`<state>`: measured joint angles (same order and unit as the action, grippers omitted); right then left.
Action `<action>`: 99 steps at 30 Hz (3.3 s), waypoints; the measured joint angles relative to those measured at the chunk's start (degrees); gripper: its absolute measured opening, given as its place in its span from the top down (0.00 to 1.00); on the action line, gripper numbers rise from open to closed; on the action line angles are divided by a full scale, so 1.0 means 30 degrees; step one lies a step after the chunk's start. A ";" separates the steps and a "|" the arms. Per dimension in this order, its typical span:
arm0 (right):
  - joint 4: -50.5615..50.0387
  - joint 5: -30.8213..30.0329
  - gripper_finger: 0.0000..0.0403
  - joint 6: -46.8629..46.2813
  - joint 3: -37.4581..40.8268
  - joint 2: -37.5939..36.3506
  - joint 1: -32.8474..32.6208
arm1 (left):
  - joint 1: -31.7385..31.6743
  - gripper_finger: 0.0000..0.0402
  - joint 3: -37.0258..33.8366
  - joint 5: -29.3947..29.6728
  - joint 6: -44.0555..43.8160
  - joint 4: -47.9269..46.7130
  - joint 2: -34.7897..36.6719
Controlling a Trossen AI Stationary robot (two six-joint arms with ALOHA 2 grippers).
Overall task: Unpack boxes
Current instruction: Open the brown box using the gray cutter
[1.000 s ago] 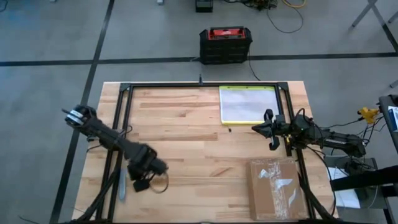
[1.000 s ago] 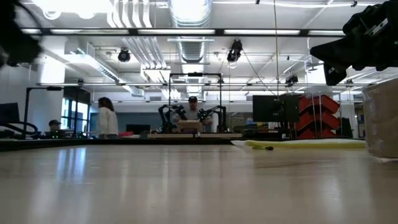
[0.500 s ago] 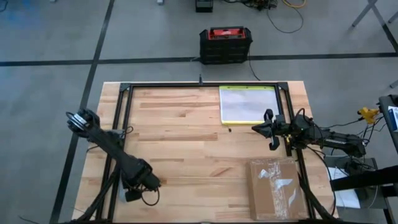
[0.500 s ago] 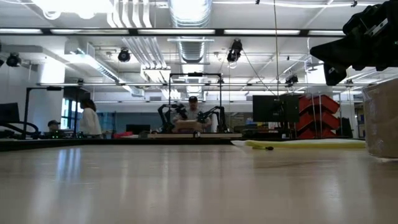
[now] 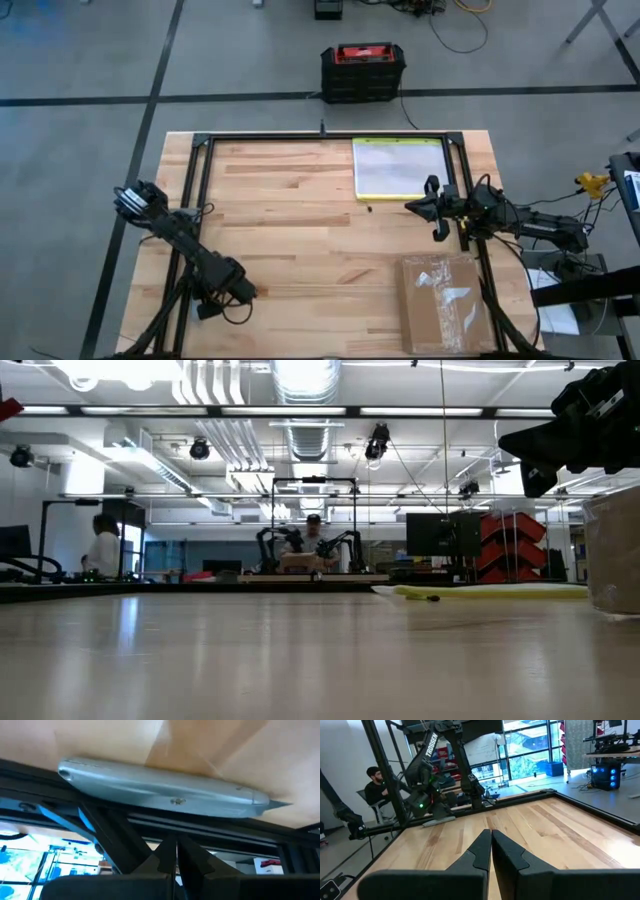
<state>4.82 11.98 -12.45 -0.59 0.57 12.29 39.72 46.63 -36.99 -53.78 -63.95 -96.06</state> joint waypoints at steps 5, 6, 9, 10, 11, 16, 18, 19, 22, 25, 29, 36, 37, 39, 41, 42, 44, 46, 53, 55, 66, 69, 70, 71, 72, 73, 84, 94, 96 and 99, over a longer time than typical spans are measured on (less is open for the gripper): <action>0.0007 0.0003 1.00 -0.0007 -0.0003 0.0004 0.0000 | 0.0000 1.00 -0.0578 0.0163 0.0180 0.1347 -0.0005; 0.0000 -0.0002 1.00 -0.0005 0.0002 0.0004 0.0000 | 0.0000 1.00 -0.0597 0.0227 0.0181 0.1556 -0.0005; 0.0000 0.0003 1.00 0.0000 -0.0003 0.0004 0.0000 | 0.0000 1.00 -0.0549 0.0951 0.0230 0.2092 0.0025; 0.0002 0.0003 1.00 0.0000 -0.0003 0.0004 0.0002 | -0.0015 1.00 -0.0518 0.1174 0.0334 0.2266 0.0062; 0.0000 -0.0004 1.00 -0.0005 -0.0002 0.0004 0.0000 | -0.0024 1.00 -0.0464 0.1407 0.0526 0.2465 0.0099; 0.0000 -0.0004 1.00 0.0000 0.0004 0.0001 0.0000 | -0.0431 1.00 0.0073 0.3082 0.1895 0.2262 0.0219; 0.0000 -0.0004 1.00 0.0000 -0.0003 0.0004 0.0005 | -0.0754 1.00 0.0600 0.4499 0.2123 0.1689 0.0303; 0.0002 -0.0004 1.00 0.0000 -0.0001 0.0004 0.0000 | -0.0920 1.00 0.0958 0.5550 0.2259 0.1446 0.0390; 0.0000 -0.0004 1.00 0.0000 -0.0003 0.0004 0.0007 | -0.1405 1.00 0.2228 0.9182 0.2622 0.1407 0.0694; 0.0000 0.0001 1.00 0.0000 0.0001 0.0004 0.0000 | -0.1804 1.00 0.3508 1.2329 0.2699 0.1308 0.1251; 0.0000 -0.0003 1.00 -0.0001 -0.0002 -0.0002 0.0000 | -0.1940 1.00 0.4898 1.5590 0.2668 0.1333 0.2072; 0.0058 -0.0008 1.00 0.0000 -0.0003 -0.0003 0.0029 | -0.2330 1.00 0.4371 1.5075 0.0974 0.1165 0.3077; 0.0060 -0.0004 1.00 0.0000 -0.0003 0.0004 0.0029 | -0.2422 1.00 0.4113 1.4812 0.0762 0.1225 0.3077; 0.0176 -0.0012 1.00 -0.0001 -0.0011 0.0004 0.0030 | -0.2477 1.00 0.3496 1.4682 0.0590 0.1954 0.3113; 0.0167 -0.0011 1.00 0.0000 -0.0075 0.0004 0.0036 | -0.2533 1.00 0.3029 1.4782 0.0838 0.3163 0.3113; 0.0176 -0.0010 1.00 0.0000 -0.0097 0.0004 0.0036 | -0.2548 1.00 0.2937 1.5138 0.0976 0.3691 0.3113; 0.0126 -0.0009 1.00 0.0000 -0.0105 -0.0003 0.0036 | -0.2619 1.00 0.2843 1.6377 0.1161 0.4520 0.3193; 0.0082 -0.0114 1.00 0.0085 -0.0105 0.0004 0.0036 | -0.2702 1.00 0.2771 1.7390 0.1319 0.5251 0.3191; 0.0596 -0.0573 1.00 -0.4634 -0.0076 0.0030 -0.0007 | -0.3186 1.00 0.1778 1.9064 0.2702 0.7050 0.3157; 0.1333 -0.1737 1.00 -0.5559 -0.0076 0.0040 -0.0007 | -0.3346 1.00 0.1483 1.9134 0.3263 0.8501 0.3164; 0.6153 -0.3006 1.00 -0.4453 -0.1463 0.4243 -0.1204 | -0.3708 1.00 0.0999 2.1138 0.5649 1.1563 0.3361; 0.6041 -0.3696 1.00 -0.3678 -0.3039 0.7376 -0.2291 | -0.3716 1.00 0.0982 2.1172 0.5769 1.1496 0.3414; 0.6081 -0.3707 1.00 -0.3207 -0.3730 0.8631 -0.2746 | -0.3711 1.00 0.0945 2.1165 0.5769 1.1465 0.3435; 0.6102 -0.3735 1.00 -0.2774 -0.4437 0.9880 -0.3212 | -0.3708 1.00 0.0904 2.1168 0.5766 1.1421 0.3489; 0.6091 -0.3963 1.00 -0.2441 -0.5170 1.1192 -0.3719 | -0.3708 1.00 0.0876 2.1165 0.5769 1.1396 0.3528; 0.6086 -0.4203 1.00 -0.2215 -0.5887 1.2476 -0.4204 | -0.3708 1.00 0.0850 2.1165 0.5762 1.1366 0.3554; 0.6977 -0.5162 1.00 -0.0407 -1.1604 2.4703 -0.8040 | -0.3148 1.00 0.0809 2.0169 0.4196 0.9999 0.5577; 0.9146 -0.5003 0.71 -0.0065 -1.6938 3.4040 -0.8466 | -0.2690 0.99 -0.0077 1.6690 0.0888 0.8933 0.7603; 1.0557 -0.4999 0.66 0.0817 -1.7704 3.5638 -0.8480 | -0.2450 0.96 -0.0617 1.6487 0.0559 0.9057 0.7499; 1.1179 -0.4992 0.61 0.1794 -1.8955 3.7753 -0.8473 | -0.2203 0.90 -0.1506 1.6473 -0.0525 0.9706 0.7326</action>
<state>38.36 -3.00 -7.06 -57.46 113.83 -13.13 33.12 42.11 12.43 -55.35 -34.83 -74.08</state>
